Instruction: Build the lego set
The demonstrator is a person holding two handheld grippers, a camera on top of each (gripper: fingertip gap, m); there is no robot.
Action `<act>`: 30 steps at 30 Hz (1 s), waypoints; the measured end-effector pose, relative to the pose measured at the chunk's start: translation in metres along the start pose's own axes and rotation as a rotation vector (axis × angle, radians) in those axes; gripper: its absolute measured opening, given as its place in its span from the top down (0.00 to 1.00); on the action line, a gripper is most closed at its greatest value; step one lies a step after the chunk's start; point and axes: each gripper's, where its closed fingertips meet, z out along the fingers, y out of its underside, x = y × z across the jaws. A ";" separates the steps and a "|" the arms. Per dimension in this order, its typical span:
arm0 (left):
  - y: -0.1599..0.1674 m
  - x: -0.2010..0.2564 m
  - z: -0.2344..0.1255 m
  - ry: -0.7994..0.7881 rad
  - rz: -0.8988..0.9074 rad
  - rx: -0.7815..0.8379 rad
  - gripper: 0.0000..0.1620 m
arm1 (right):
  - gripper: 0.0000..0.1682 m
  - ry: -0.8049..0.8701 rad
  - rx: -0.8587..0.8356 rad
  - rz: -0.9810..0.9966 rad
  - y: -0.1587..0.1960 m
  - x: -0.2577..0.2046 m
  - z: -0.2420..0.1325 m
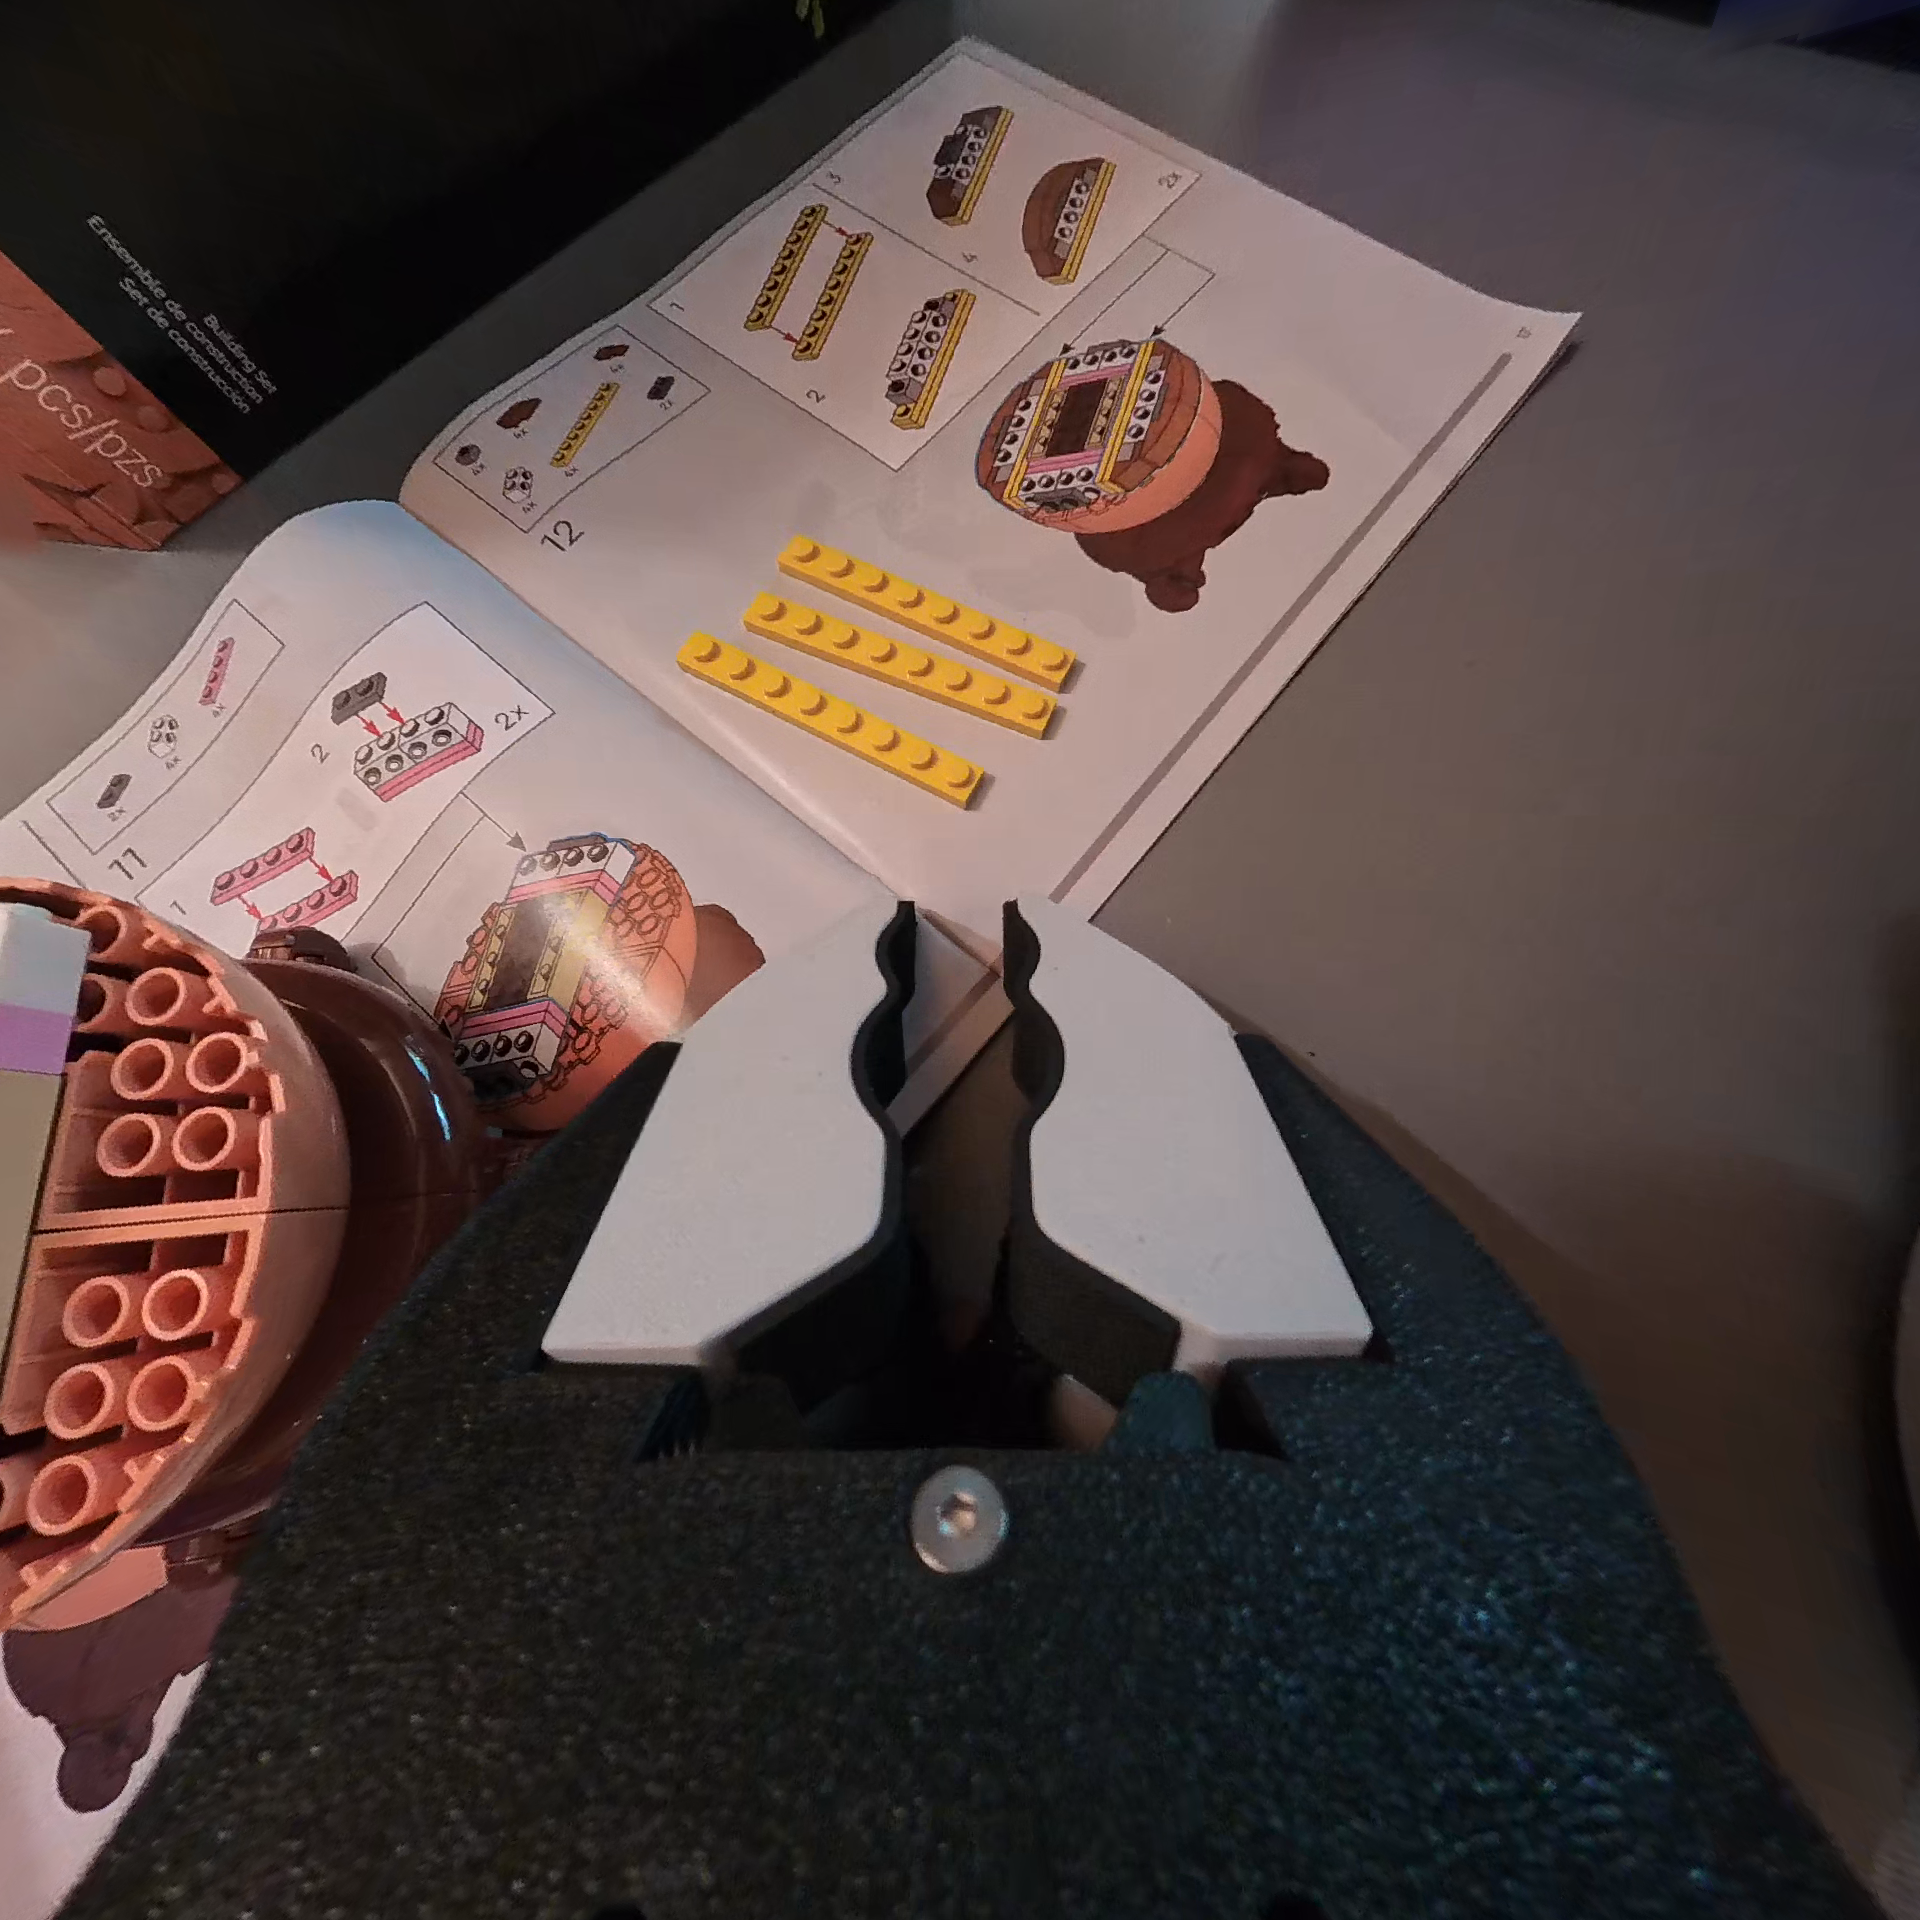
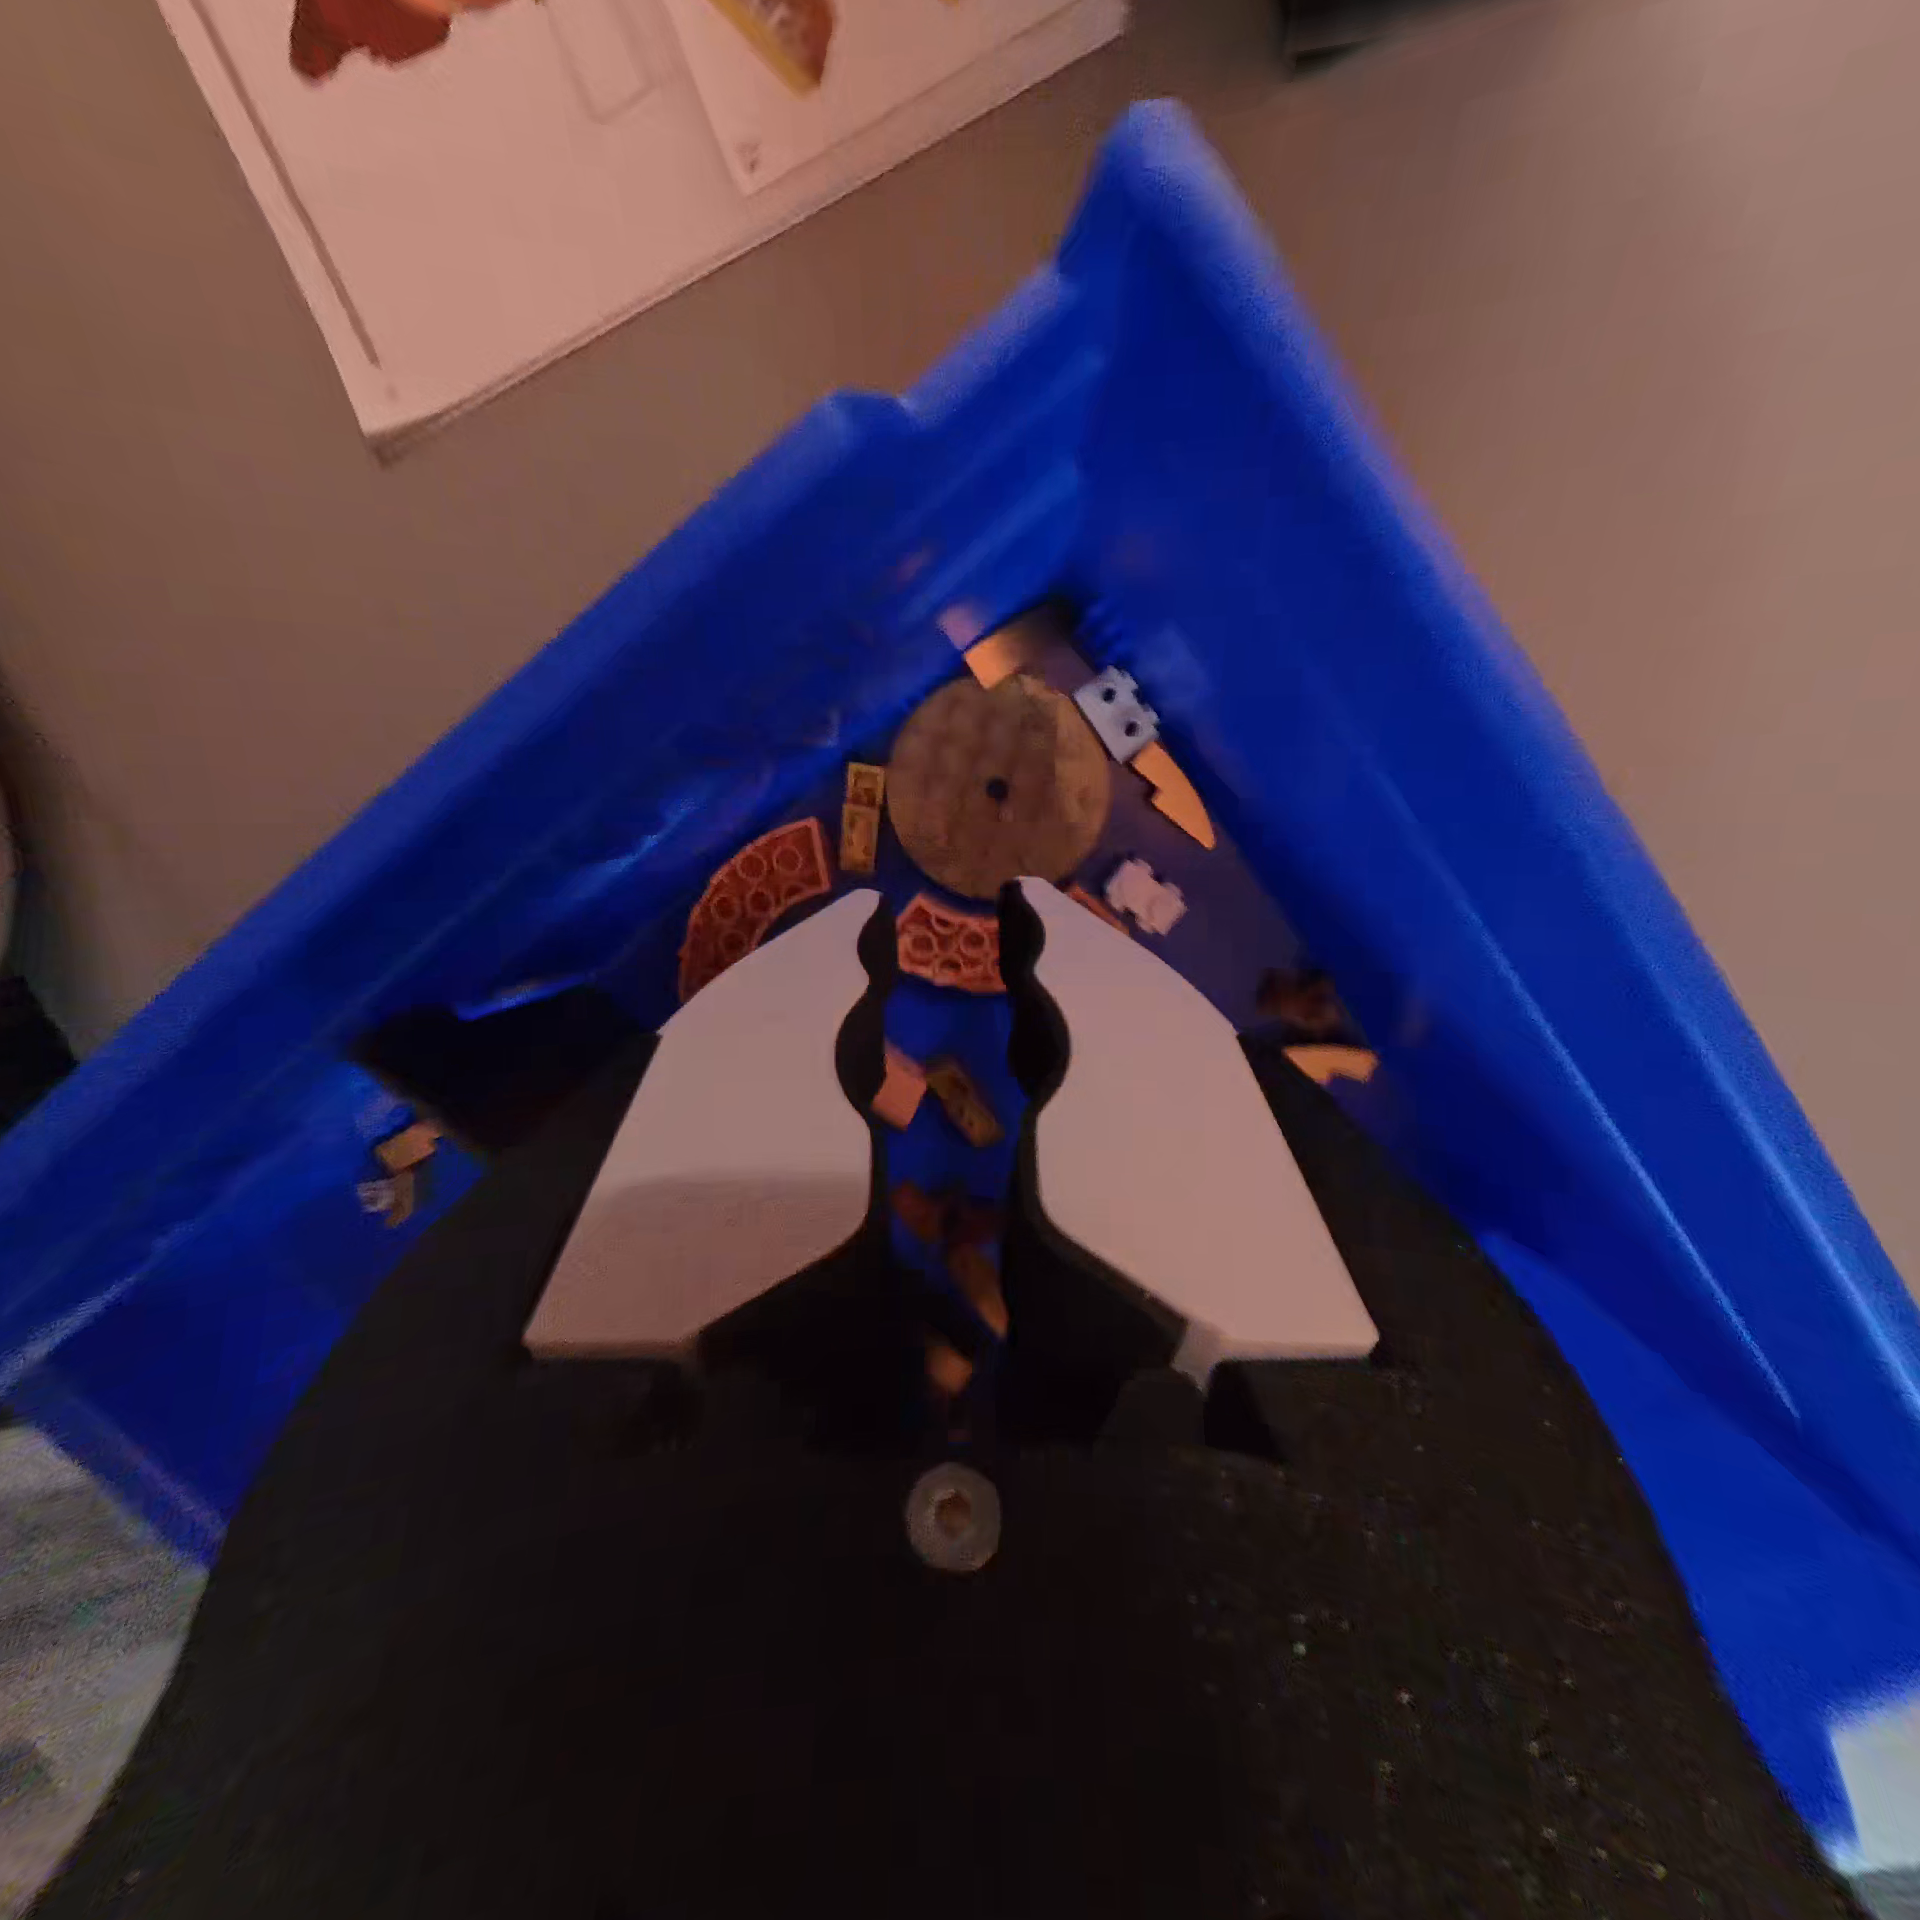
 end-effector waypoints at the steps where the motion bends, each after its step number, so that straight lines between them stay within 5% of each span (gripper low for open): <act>1: 0.000 0.000 0.000 0.005 -0.006 0.000 0.90 | 0.90 0.001 -0.008 -0.030 -0.001 -0.001 0.008; 5: 0.000 0.000 0.000 0.020 -0.023 -0.001 0.90 | 0.94 -0.010 0.012 -0.057 -0.008 -0.002 0.028; 13: 0.000 0.000 0.000 0.015 -0.018 -0.002 0.90 | 0.94 0.159 -0.245 0.032 0.052 0.039 0.009; 18: 0.000 0.000 0.000 0.020 -0.024 -0.002 0.90 | 0.90 -0.109 0.002 -0.010 0.008 -0.015 0.007; 20: 0.000 0.000 0.000 0.020 -0.023 -0.002 0.90 | 0.87 -0.149 -0.021 -0.050 0.005 -0.030 0.017; 25: 0.000 0.000 0.000 0.013 -0.015 -0.002 0.90 | 0.91 0.111 -0.228 -0.006 0.042 0.012 0.018; 30: 0.000 0.000 0.000 0.017 -0.020 -0.002 0.90 | 0.90 0.294 0.079 0.126 0.016 0.028 -0.043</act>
